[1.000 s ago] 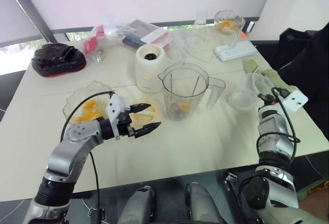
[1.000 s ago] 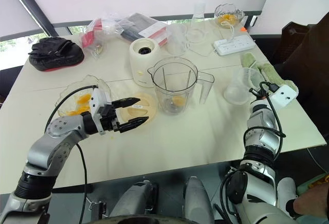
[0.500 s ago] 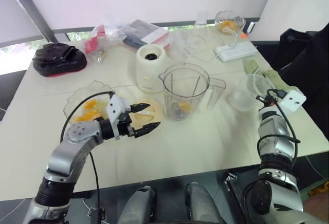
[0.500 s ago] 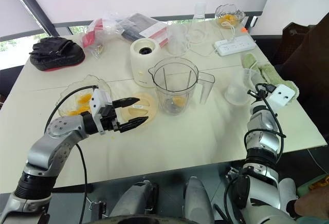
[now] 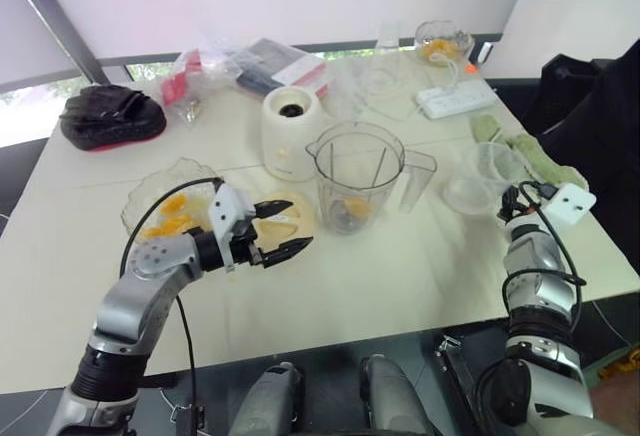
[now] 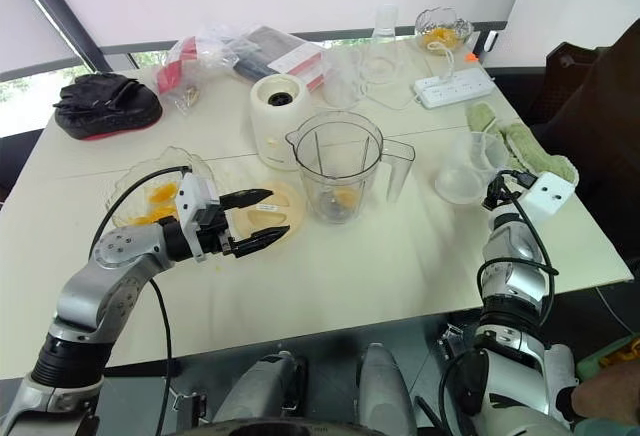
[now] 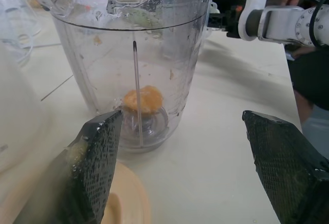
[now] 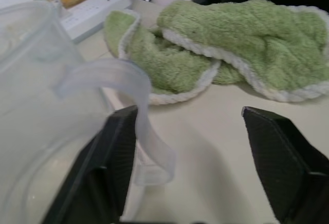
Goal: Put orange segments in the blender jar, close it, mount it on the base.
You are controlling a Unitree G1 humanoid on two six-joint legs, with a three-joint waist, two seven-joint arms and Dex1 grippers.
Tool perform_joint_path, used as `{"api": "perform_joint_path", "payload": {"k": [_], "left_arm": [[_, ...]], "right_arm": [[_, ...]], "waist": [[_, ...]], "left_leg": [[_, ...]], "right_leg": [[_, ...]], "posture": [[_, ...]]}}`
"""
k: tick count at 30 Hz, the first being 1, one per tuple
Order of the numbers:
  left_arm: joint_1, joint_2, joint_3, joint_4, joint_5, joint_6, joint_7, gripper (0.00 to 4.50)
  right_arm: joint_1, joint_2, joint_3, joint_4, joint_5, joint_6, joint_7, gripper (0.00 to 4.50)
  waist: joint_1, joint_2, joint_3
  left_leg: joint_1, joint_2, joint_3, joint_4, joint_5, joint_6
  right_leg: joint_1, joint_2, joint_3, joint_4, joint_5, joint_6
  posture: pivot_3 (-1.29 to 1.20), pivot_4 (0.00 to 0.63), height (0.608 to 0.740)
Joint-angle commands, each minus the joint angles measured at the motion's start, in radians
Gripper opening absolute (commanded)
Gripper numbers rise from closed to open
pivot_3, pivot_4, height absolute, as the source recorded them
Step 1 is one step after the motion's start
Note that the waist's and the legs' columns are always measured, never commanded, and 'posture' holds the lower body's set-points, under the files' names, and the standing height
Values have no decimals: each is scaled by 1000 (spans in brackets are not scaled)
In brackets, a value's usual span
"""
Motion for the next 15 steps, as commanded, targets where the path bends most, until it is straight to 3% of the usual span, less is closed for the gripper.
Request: {"api": "perform_joint_path", "payload": {"k": [1, 15], "left_arm": [[-3, 1, -4, -16, 3, -22, -1, 3891], [4, 1, -6, -7, 4, -31, 3, 3891]], "right_arm": [[9, -13, 11, -61, -9, -13, -2, 3822], [230, 28, 50, -466, 25, 156, -9, 3822]], "waist": [[0, 0, 0], [6, 0, 0]], "left_leg": [[0, 0, 0, 0, 0, 0], [0, 0, 0, 0, 0, 0]], "right_leg": [[0, 0, 0, 0, 0, 0], [0, 0, 0, 0, 0, 0]], "posture": [[0, 150, 740], [0, 150, 740]]}}
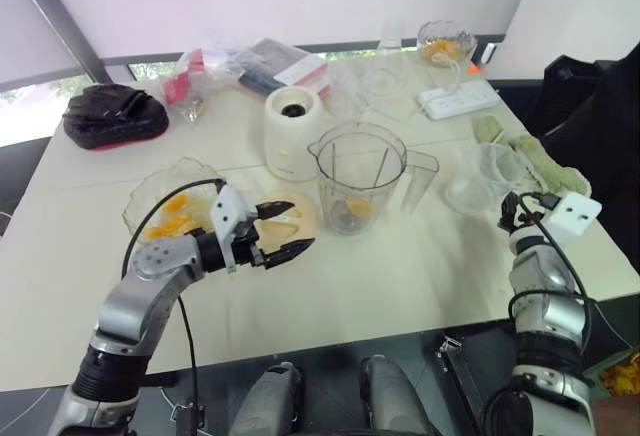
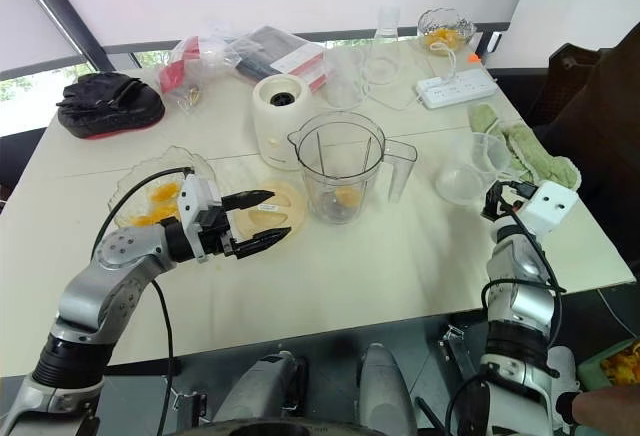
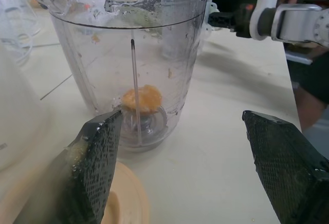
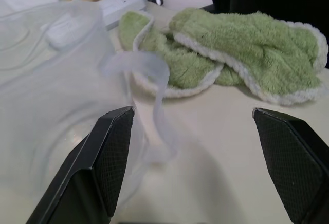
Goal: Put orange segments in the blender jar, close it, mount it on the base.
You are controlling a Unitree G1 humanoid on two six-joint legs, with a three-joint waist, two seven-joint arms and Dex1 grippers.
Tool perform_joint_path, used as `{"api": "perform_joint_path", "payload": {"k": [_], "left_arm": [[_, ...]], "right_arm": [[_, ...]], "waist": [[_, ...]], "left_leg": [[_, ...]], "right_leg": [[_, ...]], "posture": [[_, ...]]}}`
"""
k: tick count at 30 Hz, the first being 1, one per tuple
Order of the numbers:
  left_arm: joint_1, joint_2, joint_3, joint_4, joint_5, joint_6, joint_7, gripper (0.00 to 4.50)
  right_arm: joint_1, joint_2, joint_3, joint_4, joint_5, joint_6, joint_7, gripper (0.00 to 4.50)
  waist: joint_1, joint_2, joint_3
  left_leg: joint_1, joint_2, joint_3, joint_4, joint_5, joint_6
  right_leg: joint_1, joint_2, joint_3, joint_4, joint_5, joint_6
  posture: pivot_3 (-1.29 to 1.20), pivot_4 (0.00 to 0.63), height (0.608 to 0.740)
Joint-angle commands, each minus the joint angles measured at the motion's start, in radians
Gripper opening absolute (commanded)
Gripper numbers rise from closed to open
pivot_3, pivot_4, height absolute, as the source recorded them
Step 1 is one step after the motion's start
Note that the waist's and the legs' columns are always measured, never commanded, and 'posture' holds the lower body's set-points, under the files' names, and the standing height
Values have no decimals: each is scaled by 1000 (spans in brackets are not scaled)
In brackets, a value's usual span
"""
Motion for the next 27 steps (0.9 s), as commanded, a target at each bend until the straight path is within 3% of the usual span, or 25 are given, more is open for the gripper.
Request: {"api": "perform_joint_path", "payload": {"k": [1, 7, 13, 21, 27], "left_arm": [[0, 3, 10, -3, 4, -28, -2, 3891], [-59, 28, 24, 75, 7, -35, -23, 3891], [-154, 63, 9, 181, 28, -42, -85, 3891], [-299, 142, -61, 390, 119, -94, -247, 3891], [-424, 180, -138, 613, 205, -157, -399, 3891]], "right_arm": [[44, 1, 5, -155, 18, 47, 1, 3822], [219, -47, 52, -459, 59, 217, 78, 3822], [322, -206, 91, -662, 144, 415, 251, 3822], [240, -420, 102, -802, 353, 618, 464, 3822], [117, -447, 192, -867, 424, 658, 506, 3822]], "waist": [[-1, 0, 0], [2, 0, 0], [2, 0, 0], [1, -1, 0], [2, -3, 1]], "left_leg": [[0, 0, 0, 0, 0, 0], [0, 0, -1, 0, -2, 3], [1, 0, -1, 0, -2, 4], [2, 0, -1, 0, -3, 5], [1, 0, -2, 0, -3, 5]], "right_leg": [[0, 0, 0, 0, 0, 0], [0, 0, 0, 1, 0, 0], [1, 1, 0, 1, 0, 0], [2, 1, -1, -1, 0, 0], [4, 1, -2, -3, 0, 0]], "posture": [[0, 150, 740], [0, 150, 740], [0, 150, 740], [0, 150, 740], [0, 150, 740]]}}
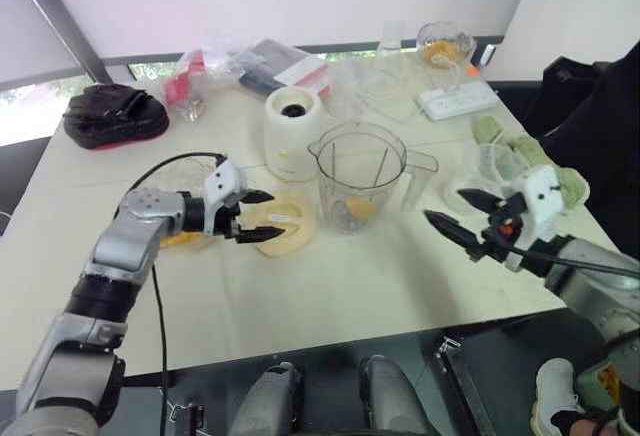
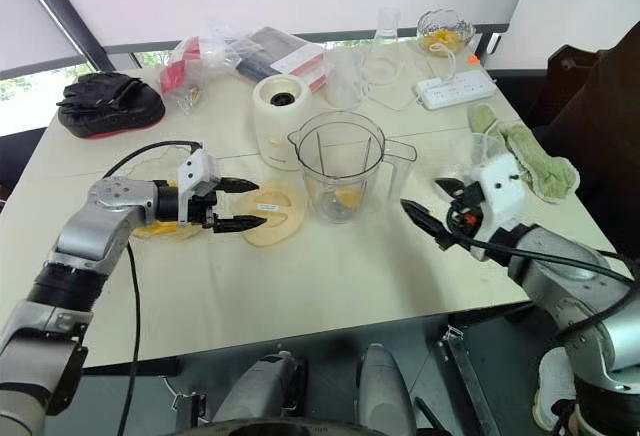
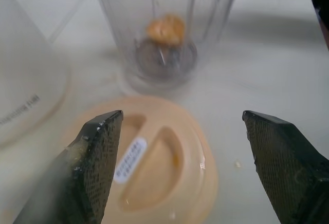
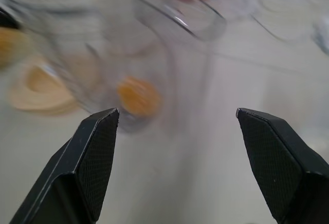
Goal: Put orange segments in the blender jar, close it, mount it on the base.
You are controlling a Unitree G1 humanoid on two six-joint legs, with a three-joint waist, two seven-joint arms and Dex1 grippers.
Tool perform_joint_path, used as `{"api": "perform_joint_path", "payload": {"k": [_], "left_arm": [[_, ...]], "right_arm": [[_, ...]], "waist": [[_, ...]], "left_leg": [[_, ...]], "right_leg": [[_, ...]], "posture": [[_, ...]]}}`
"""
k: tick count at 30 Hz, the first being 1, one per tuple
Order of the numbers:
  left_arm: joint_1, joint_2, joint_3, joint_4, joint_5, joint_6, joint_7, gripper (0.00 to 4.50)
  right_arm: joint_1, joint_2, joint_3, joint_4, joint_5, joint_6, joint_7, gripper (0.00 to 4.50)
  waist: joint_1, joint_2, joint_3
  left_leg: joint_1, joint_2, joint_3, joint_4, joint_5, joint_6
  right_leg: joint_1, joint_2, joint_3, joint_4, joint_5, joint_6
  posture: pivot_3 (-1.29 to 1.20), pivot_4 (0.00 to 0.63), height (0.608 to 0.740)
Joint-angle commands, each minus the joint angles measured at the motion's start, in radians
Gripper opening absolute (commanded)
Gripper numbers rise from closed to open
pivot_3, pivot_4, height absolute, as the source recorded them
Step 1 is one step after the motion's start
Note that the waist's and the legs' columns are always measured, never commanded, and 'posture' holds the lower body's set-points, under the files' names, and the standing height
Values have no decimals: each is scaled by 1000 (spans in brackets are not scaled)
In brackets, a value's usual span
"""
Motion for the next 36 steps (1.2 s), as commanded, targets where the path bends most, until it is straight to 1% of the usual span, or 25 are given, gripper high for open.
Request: {"api": "perform_joint_path", "payload": {"k": [1, 6, 9, 13, 17, 20, 29, 36], "left_arm": [[-79, 20, -31, 124, 61, -86, -87, 3891], [-202, -20, -70, 370, 143, -210, -150, 3891], [-273, -60, -86, 522, 200, -302, -147, 3034], [-344, -102, -101, 686, 260, -412, -156, 3034], [-396, -137, -111, 805, 315, -492, -165, 3034], [-425, -153, -121, 872, 362, -555, -141, 3034], [-481, -198, -131, 1005, 447, -607, -81, 3034], [-529, -237, -143, 1051, 509, -612, -31, 3034]], "right_arm": [[-53, 3, 45, -64, 30, 8, -3, 3822], [-93, 32, 102, -97, 36, 13, -39, 3822], [-100, 47, 118, -114, 35, 14, -61, 3846], [-91, 57, 121, -137, 36, 17, -88, 3846], [-73, 62, 121, -162, 35, 20, -114, 3846], [-63, 65, 119, -177, 37, 22, -133, 3846], [-43, 63, 108, -207, 48, 27, -172, 3846], [-46, 63, 101, -223, 63, 35, -206, 3846]], "waist": [[2, 0, 0], [4, -2, 0], [5, -3, -1], [2, -5, -1], [1, -5, -1], [0, -6, -1], [-2, -7, -1], [-2, -7, -1]], "left_leg": [[0, 0, 0, 0, 0, 0], [-1, -1, -1, 0, 0, -1], [-1, -1, -1, 1, 0, -1], [-1, -1, -1, 1, 1, -1], [-1, -1, -1, 1, 0, 0], [-1, -1, -1, 1, 0, 1], [-1, -1, -1, 2, -1, 2], [-1, -1, -1, 2, -1, 2]], "right_leg": [[0, 0, 0, 0, 0, 0], [2, -1, -1, -4, 0, 0], [2, -1, -2, -4, 0, 0], [2, -1, -2, -4, 0, 1], [1, -1, -2, -4, 0, 1], [1, -1, -2, -3, 0, 1], [1, -1, -3, -2, 0, 1], [1, 0, -3, -1, 0, 1]], "posture": [[0, 150, 740], [0, 150, 740], [0, 150, 740], [0, 150, 740], [0, 150, 740], [0, 150, 740], [0, 150, 740], [0, 150, 740]]}}
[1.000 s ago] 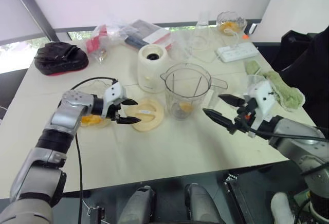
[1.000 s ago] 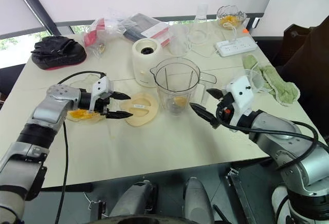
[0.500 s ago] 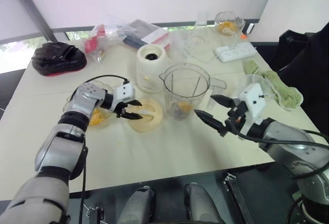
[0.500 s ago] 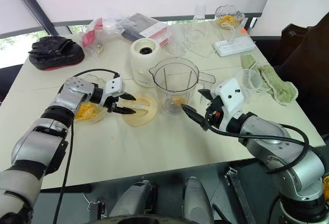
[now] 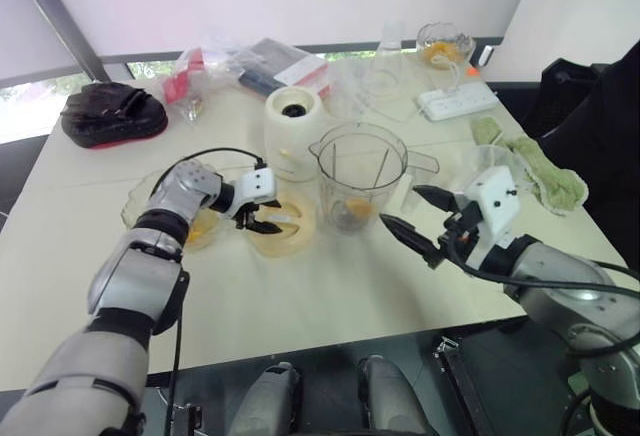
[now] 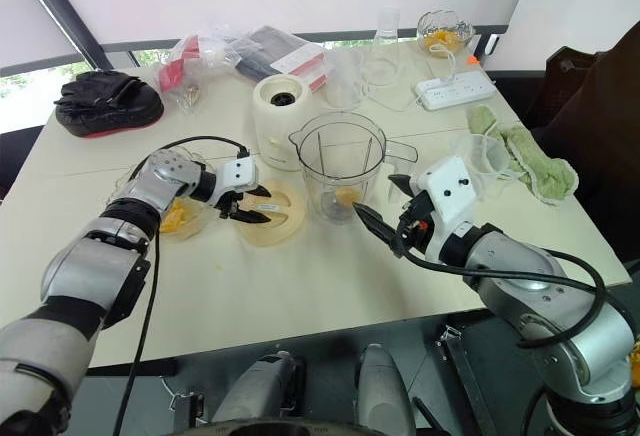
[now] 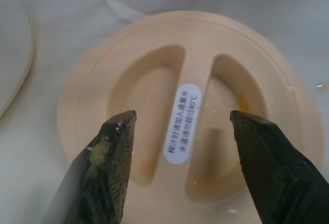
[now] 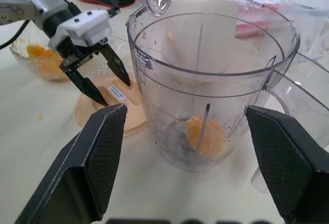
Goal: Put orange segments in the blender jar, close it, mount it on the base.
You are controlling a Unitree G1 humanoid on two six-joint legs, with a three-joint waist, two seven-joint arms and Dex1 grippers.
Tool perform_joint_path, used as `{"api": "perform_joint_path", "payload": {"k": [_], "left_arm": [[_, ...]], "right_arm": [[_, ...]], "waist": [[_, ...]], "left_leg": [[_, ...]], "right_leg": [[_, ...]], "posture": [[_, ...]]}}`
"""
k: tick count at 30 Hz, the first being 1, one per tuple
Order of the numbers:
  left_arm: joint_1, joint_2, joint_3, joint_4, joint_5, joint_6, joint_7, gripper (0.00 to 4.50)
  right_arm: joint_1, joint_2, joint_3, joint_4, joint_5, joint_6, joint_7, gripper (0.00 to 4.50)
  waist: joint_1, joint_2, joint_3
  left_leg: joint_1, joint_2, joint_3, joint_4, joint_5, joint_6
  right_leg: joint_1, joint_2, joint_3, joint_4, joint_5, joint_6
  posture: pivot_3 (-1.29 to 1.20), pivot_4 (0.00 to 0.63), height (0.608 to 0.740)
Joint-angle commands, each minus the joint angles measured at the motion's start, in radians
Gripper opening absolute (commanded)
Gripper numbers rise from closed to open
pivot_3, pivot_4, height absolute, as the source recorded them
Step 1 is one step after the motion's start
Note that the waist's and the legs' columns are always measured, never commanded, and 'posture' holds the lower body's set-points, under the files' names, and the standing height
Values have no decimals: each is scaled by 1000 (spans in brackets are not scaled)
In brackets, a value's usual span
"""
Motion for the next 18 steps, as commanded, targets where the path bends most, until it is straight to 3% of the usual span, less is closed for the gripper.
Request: {"api": "perform_joint_path", "payload": {"k": [1, 13, 16, 18], "left_arm": [[-43, -7, -14, 19, 46, -15, 18, 3034], [-116, -57, -82, 71, 178, -5, 27, 3034], [-123, -60, -79, 75, 190, -1, 30, 2158], [-127, -62, -75, 75, 191, 1, 26, 1148]], "right_arm": [[-8, 4, -31, -46, 16, -2, -17, 3846], [-13, 8, -18, -41, 3, -15, -53, 3846], [-10, 9, -19, -43, 2, -15, -60, 3846], [-7, 8, -22, -45, 4, -15, -63, 3846]], "waist": [[2, 0, 0], [3, -4, 0], [3, -4, 1], [3, -4, 1]], "left_leg": [[0, 0, 0, 0, 0, 0], [0, 0, 0, 2, 0, 0], [-1, 0, 0, 7, -2, 3], [-2, -1, 0, 10, -3, 4]], "right_leg": [[0, 0, 0, 0, 0, 0], [0, 0, 0, 2, 0, 0], [0, 0, 0, 5, 0, 1], [0, 0, 0, 7, 0, 1]], "posture": [[0, 150, 740], [0, 150, 740], [0, 150, 740], [0, 150, 740]]}}
